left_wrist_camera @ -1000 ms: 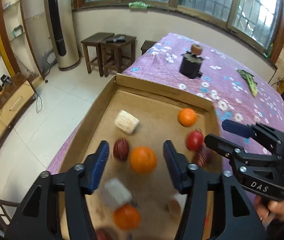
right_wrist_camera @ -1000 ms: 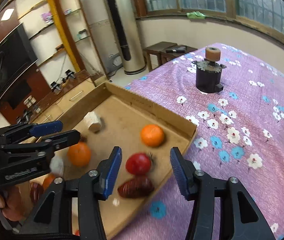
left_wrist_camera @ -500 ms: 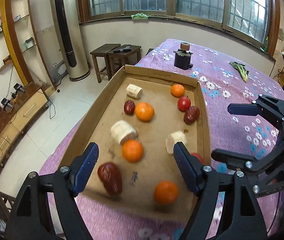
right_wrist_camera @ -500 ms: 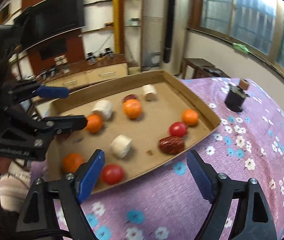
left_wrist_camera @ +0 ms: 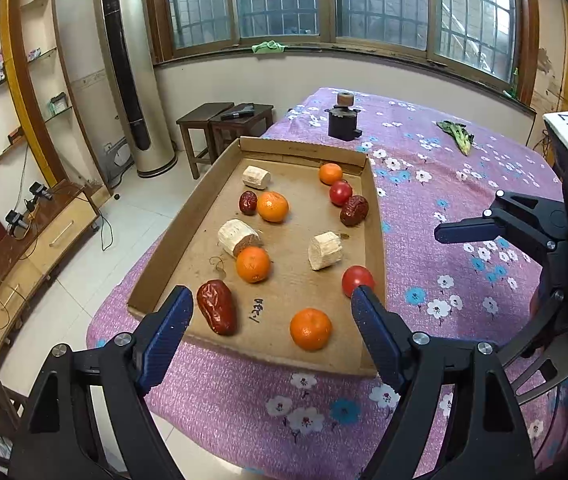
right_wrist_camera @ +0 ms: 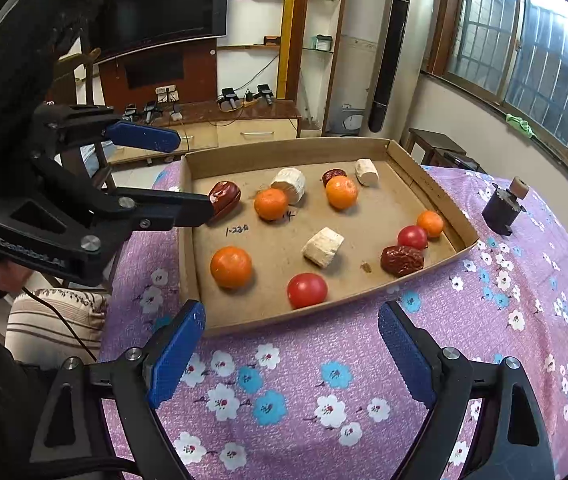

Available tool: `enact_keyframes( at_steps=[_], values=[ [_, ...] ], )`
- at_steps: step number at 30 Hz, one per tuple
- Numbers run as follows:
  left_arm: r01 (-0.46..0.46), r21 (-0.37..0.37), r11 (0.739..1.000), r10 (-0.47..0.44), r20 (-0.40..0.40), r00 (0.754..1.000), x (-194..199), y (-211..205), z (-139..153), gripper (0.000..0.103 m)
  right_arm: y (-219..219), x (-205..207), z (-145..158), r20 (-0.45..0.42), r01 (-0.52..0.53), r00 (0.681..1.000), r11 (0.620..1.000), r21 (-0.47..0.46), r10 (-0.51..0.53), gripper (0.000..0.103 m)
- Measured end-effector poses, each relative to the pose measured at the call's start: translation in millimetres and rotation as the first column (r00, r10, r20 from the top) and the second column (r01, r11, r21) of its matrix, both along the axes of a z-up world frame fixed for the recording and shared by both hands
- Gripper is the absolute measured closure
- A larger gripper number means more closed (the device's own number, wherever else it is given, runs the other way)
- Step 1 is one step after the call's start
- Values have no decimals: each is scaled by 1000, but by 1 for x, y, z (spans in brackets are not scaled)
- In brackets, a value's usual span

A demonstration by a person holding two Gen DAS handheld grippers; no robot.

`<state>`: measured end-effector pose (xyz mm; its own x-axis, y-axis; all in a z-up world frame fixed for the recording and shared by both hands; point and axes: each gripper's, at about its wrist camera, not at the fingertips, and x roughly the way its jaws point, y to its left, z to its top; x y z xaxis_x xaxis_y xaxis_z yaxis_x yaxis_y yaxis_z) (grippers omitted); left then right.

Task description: Organize fruits

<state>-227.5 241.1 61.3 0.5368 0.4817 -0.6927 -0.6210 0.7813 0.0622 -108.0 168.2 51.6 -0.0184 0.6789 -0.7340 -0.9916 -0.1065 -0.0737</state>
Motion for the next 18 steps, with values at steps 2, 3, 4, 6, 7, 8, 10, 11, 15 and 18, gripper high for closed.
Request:
enact_keyframes(
  at_steps=[2,3,4,6,7,8,10,11,15,18],
  values=[
    [-1,7,1000,1,0,1000,-2,-2,1,21,-1,-1,1,3,-7,1000,1000,4,7,14],
    [-1,8,1000,1,2,1000,-3,-3,2,21,-2,-3,2,10,-9,1000,1000,7,9,14],
    [0,8,1000,0,5,1000,-5,-4,3,21,-2,-4,3,15,-10,1000,1000,10,10,14],
    [5,9,1000,-5,8,1000,-7,-6,4,21,-3,-5,4,21,-13,1000,1000,13,13,14],
    [7,9,1000,-7,10,1000,-7,-7,5,21,-3,-5,4,23,-14,1000,1000,14,13,14],
    [9,8,1000,-9,13,1000,-8,-8,5,21,-3,-6,5,24,-15,1000,1000,15,14,14],
    [12,6,1000,-12,18,1000,-9,-9,6,21,-3,-7,5,27,-15,1000,1000,14,14,13],
    [15,2,1000,-15,21,1000,-10,-9,7,21,-2,-7,5,29,-15,999,1000,13,15,14],
    [14,0,1000,-14,26,1000,-11,-9,7,21,-3,-7,5,34,-18,999,1000,7,18,13],
    [8,-2,1000,-8,26,1000,-12,-8,7,21,-2,-6,5,29,-16,999,1000,8,15,13]
  ],
)
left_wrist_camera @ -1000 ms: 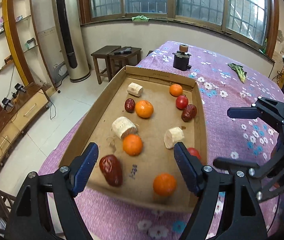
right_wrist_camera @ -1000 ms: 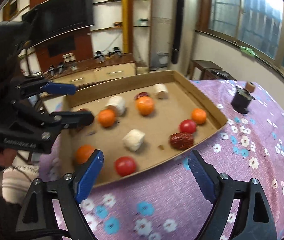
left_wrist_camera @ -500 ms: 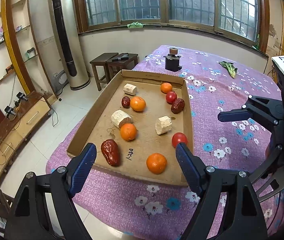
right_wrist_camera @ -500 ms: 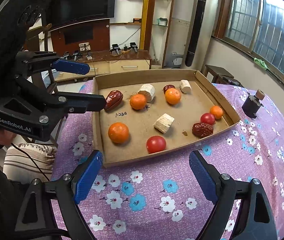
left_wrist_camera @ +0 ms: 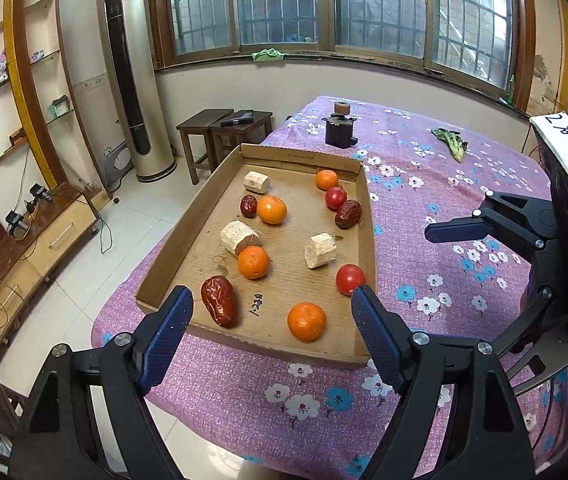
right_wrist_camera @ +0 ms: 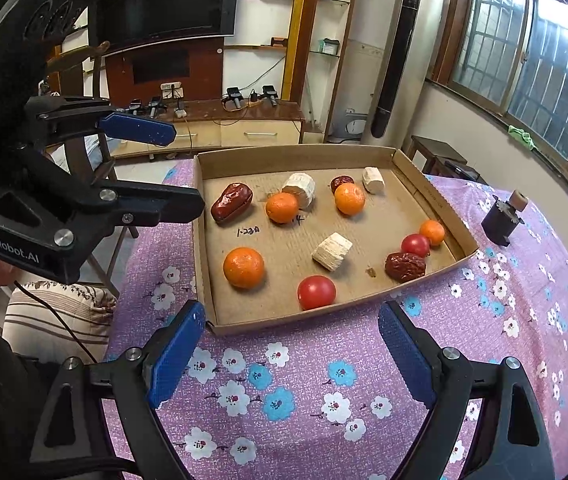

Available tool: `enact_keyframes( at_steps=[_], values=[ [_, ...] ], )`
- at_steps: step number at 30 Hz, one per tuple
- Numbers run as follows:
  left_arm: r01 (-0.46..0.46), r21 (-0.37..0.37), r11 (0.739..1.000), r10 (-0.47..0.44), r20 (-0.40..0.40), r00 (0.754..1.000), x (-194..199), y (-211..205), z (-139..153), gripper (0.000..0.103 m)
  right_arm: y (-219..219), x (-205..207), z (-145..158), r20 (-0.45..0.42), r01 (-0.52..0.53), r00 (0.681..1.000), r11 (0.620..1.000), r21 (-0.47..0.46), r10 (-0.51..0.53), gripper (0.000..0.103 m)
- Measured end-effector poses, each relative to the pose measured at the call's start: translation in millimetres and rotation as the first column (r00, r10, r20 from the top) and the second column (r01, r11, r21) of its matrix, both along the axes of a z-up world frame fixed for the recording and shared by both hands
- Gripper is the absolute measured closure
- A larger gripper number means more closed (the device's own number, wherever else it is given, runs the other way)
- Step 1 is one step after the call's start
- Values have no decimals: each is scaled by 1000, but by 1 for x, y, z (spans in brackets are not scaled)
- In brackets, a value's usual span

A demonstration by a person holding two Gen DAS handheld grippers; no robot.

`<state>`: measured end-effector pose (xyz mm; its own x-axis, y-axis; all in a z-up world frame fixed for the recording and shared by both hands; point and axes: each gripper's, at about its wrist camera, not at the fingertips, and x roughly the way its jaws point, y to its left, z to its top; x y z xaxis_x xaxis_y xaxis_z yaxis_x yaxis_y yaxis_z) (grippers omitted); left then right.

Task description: Organize fruits

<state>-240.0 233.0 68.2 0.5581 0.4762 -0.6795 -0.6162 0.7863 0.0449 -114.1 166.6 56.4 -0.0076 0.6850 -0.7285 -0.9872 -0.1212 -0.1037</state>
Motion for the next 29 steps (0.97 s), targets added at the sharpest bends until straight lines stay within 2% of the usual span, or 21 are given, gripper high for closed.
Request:
enact_keyframes(
  at_steps=[16,29],
  values=[
    [17,-39,999,-16,11,1000,2,6,-3,21,6,-2,0,-10,0,1000,1000,14,0,14],
    [19,-11,1000,-18,12,1000,2,5,-3,21,10,1,2,-39,16,999,999,31,-14,13]
  ],
)
